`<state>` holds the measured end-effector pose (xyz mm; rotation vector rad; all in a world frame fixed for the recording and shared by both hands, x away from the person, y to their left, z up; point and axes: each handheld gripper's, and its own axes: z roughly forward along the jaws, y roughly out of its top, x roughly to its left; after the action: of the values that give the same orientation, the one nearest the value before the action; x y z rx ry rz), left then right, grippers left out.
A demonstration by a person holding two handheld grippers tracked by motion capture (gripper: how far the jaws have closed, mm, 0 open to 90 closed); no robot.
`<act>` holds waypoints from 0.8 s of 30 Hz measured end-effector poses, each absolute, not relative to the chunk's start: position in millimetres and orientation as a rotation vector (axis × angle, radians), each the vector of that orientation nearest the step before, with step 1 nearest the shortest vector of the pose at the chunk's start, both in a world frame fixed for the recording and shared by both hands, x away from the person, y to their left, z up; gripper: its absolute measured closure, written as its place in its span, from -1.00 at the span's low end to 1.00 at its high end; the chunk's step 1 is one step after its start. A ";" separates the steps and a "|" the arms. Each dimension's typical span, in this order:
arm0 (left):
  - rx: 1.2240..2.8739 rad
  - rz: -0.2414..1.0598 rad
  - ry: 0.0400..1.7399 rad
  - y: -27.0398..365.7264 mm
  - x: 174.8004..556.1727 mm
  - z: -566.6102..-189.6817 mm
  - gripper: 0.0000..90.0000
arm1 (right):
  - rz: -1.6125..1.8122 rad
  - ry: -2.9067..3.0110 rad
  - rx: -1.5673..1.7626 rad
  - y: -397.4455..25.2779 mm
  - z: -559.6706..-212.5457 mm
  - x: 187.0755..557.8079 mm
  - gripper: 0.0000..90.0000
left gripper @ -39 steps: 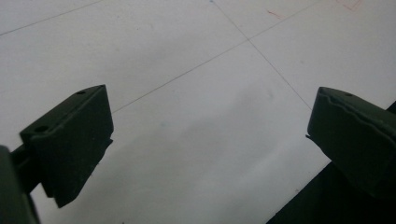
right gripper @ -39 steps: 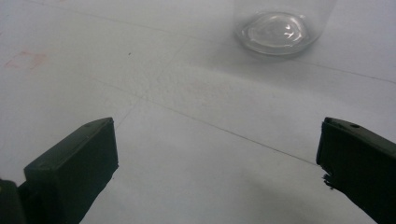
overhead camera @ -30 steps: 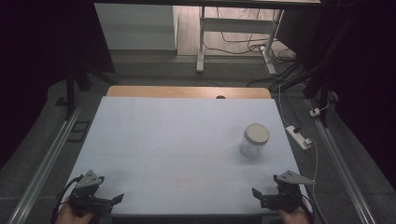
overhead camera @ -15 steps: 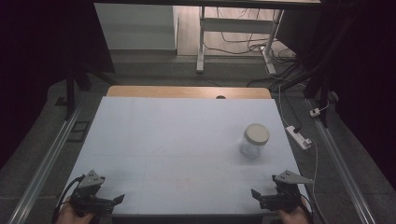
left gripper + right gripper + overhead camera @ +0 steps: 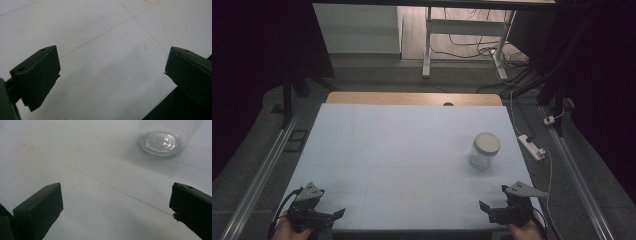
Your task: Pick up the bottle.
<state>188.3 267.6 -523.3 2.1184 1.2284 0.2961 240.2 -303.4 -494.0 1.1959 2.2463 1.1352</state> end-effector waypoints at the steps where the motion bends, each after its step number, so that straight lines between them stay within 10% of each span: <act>1: 2.118 0.297 1.228 267.7 188.3 -523.3 -0.98 | 1.137 2.246 1.196 -303.1 -493.8 240.4 -1.00; 24: 2.114 0.288 1.230 268.3 189.4 -523.4 -1.00 | 1.214 2.220 1.187 -291.3 -486.4 256.2 -1.00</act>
<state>189.4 268.3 -523.4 2.1136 1.2299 0.2885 256.2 -291.3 -486.4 1.1868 2.2201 1.2144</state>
